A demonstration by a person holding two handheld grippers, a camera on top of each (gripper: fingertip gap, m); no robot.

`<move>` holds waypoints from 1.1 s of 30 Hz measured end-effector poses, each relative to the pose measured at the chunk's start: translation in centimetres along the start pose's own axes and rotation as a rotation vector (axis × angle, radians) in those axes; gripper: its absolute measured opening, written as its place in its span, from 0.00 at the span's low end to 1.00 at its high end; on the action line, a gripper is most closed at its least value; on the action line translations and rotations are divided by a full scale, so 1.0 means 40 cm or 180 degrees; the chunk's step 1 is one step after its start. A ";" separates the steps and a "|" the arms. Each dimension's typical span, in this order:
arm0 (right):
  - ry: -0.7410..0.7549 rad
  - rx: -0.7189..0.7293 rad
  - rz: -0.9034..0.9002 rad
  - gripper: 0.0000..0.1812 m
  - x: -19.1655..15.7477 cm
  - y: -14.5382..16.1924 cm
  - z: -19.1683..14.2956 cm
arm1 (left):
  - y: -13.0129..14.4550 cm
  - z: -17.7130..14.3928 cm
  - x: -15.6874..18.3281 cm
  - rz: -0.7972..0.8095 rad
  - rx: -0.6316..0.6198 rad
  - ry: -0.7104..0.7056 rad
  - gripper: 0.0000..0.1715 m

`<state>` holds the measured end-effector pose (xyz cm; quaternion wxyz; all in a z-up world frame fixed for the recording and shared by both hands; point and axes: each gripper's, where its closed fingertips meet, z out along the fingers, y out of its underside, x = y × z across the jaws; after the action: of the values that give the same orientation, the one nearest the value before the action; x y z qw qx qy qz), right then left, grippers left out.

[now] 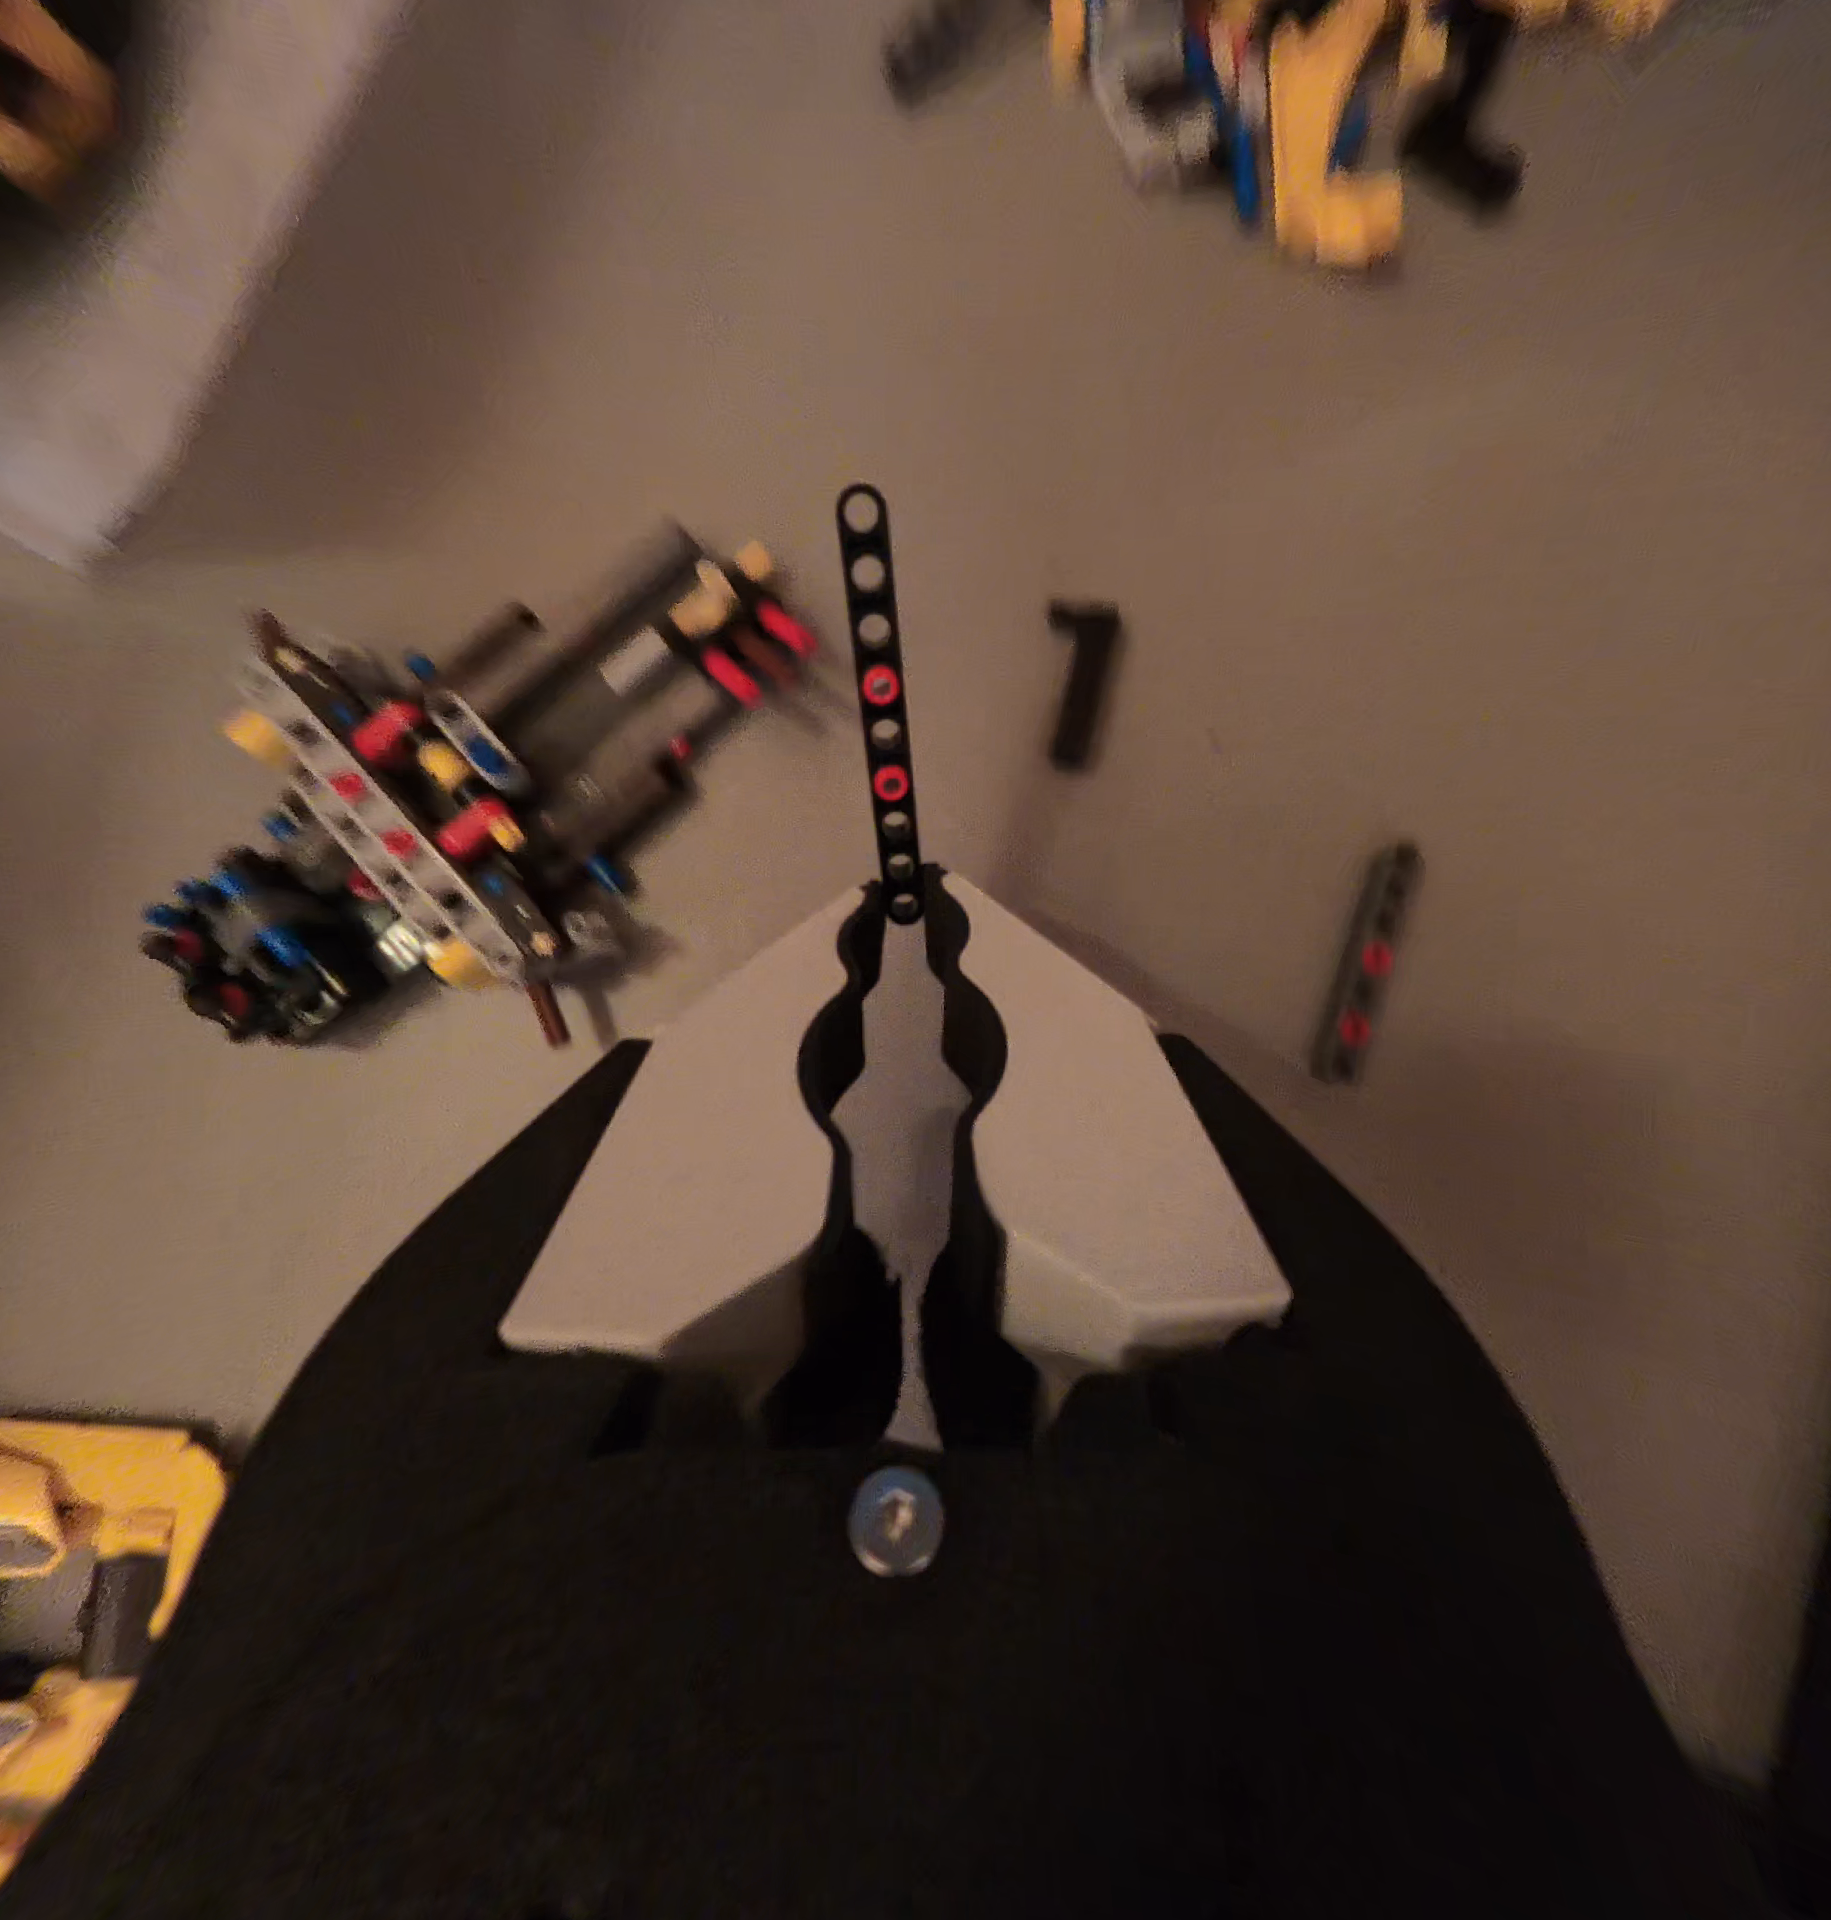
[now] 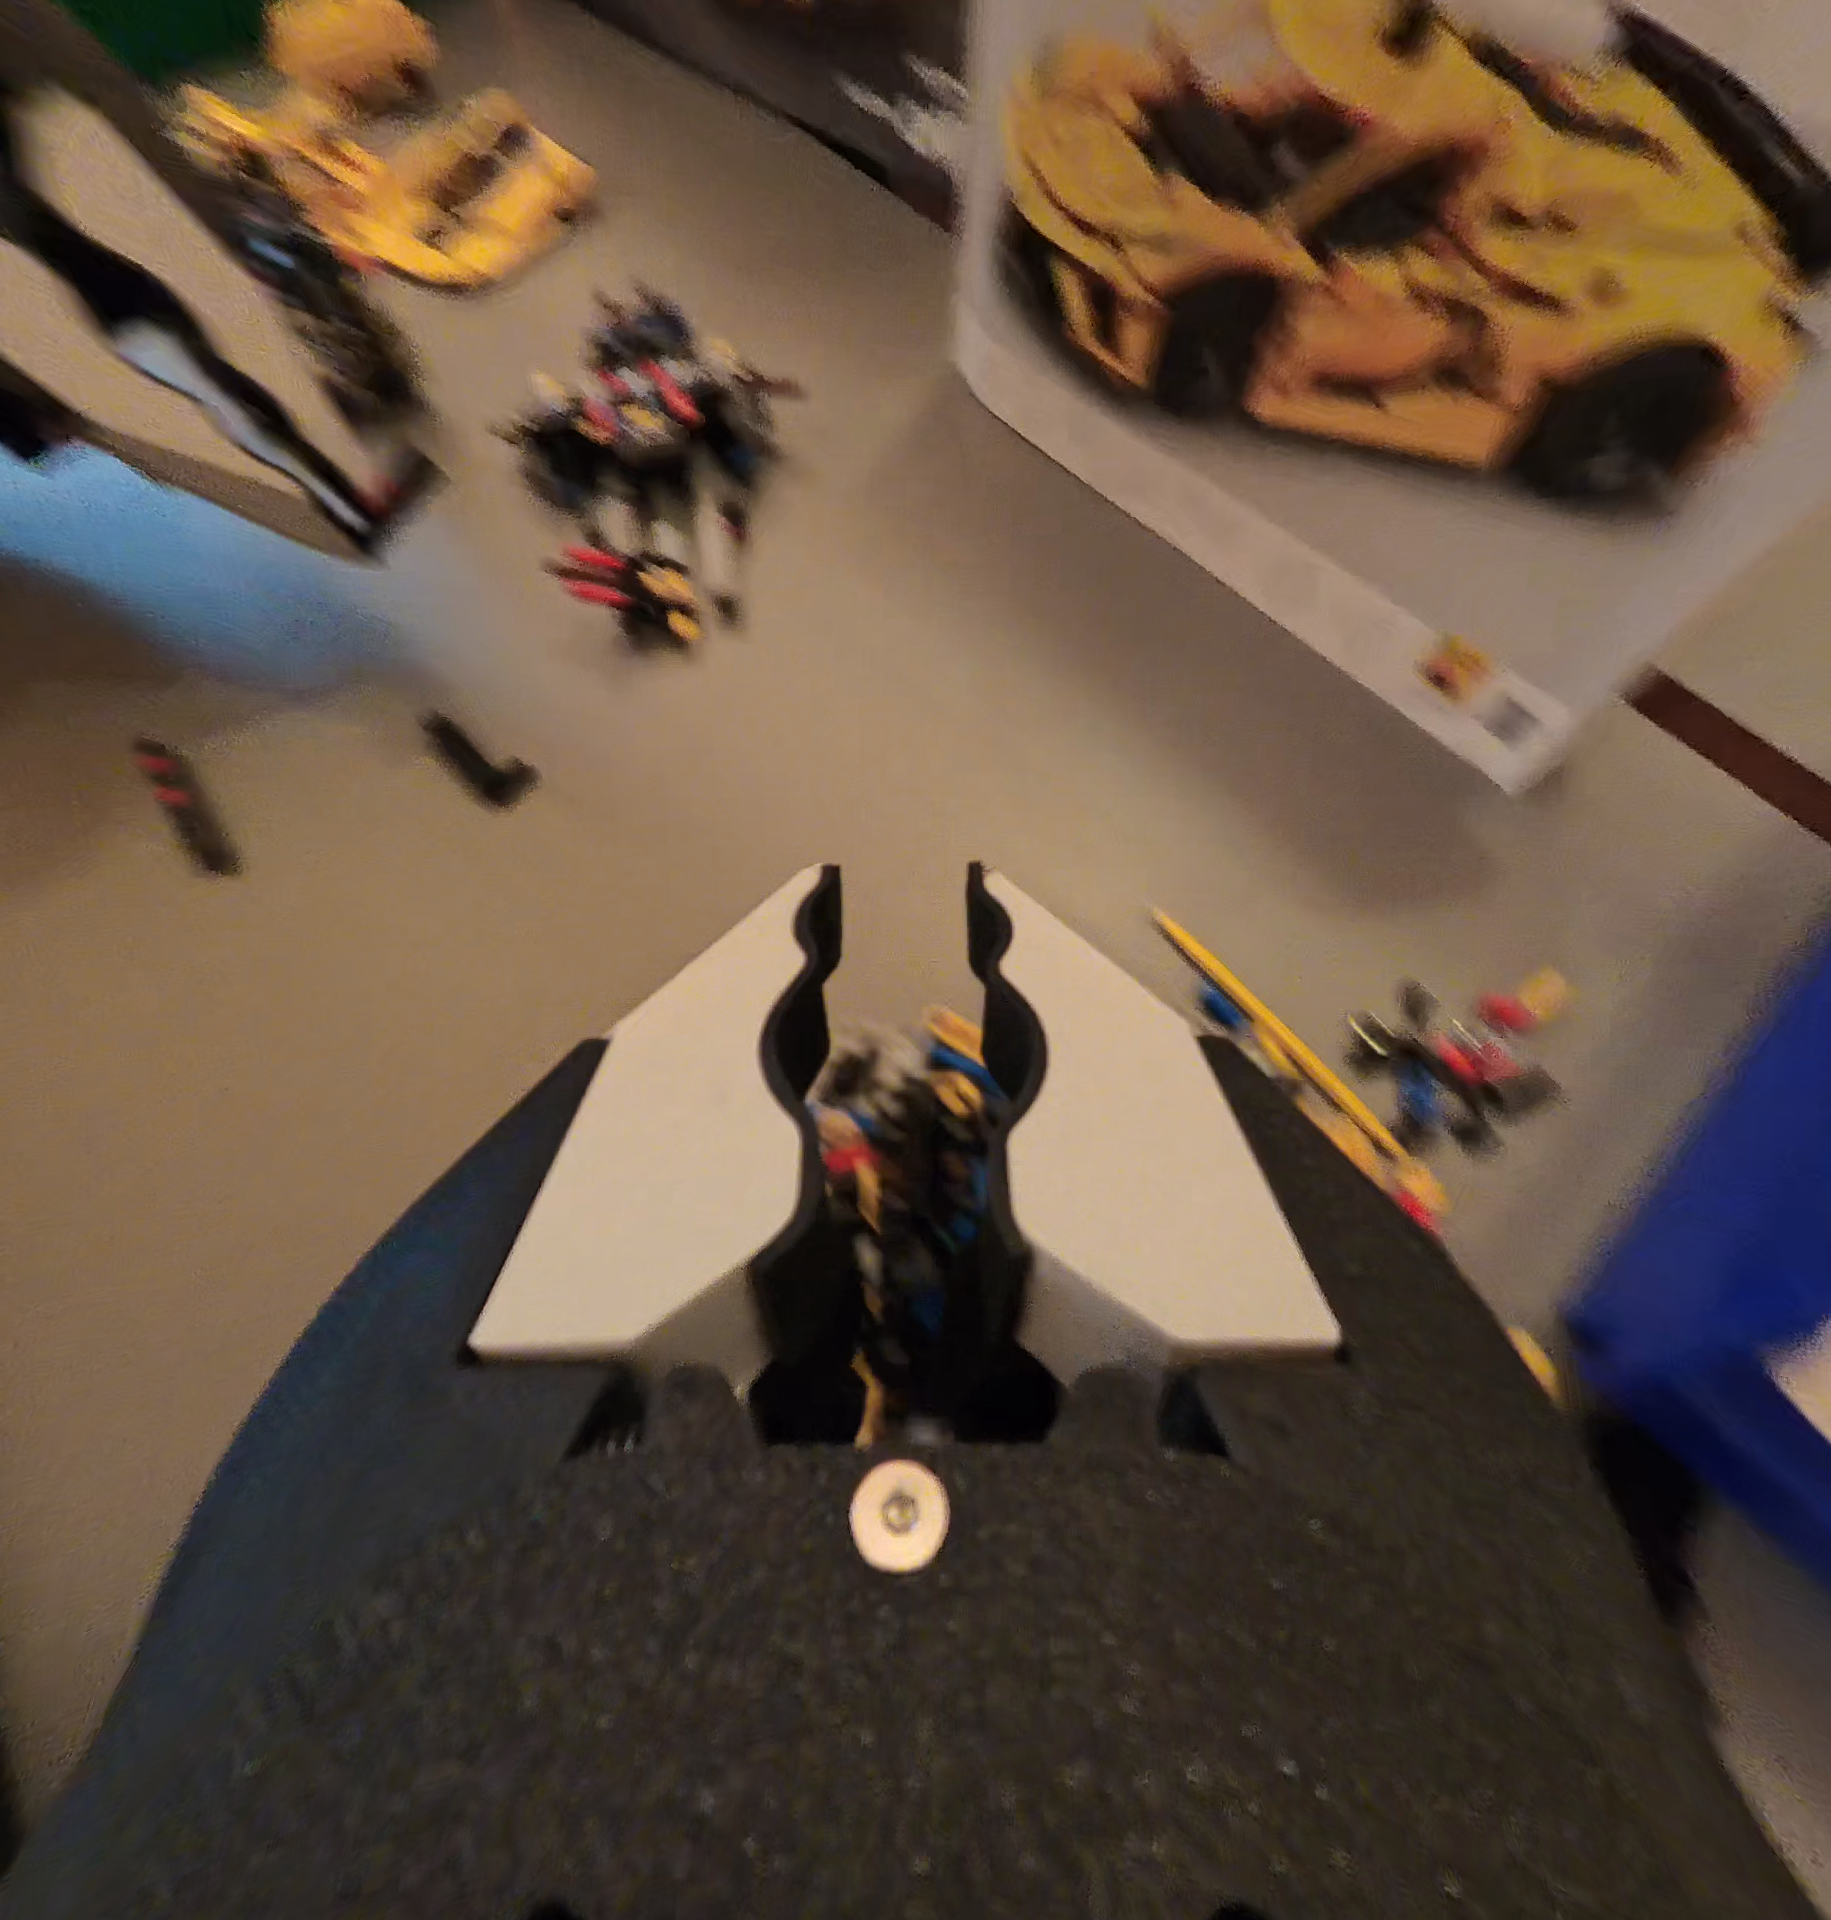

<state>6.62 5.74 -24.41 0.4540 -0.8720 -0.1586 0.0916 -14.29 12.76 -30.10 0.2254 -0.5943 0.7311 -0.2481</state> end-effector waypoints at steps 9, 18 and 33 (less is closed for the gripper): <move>-0.1222 -0.0848 -0.1078 0.19 -0.364 0.038 0.273 | 0.079 0.018 0.040 -0.0036 -0.0536 0.0294 0.04; -0.0694 -0.0618 -0.2096 0.03 -0.350 0.010 0.284 | -0.051 0.008 0.068 -0.0454 0.0294 0.0589 0.14; 0.0210 0.0529 -0.2973 0.04 -0.353 -0.153 0.199 | -0.204 -0.058 0.077 -0.1737 0.1713 0.1927 0.11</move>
<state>-10.17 10.01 -23.73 0.5195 -0.6706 -0.5113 -0.1377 -10.14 8.58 -23.26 0.0750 -0.5860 0.4913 -0.6400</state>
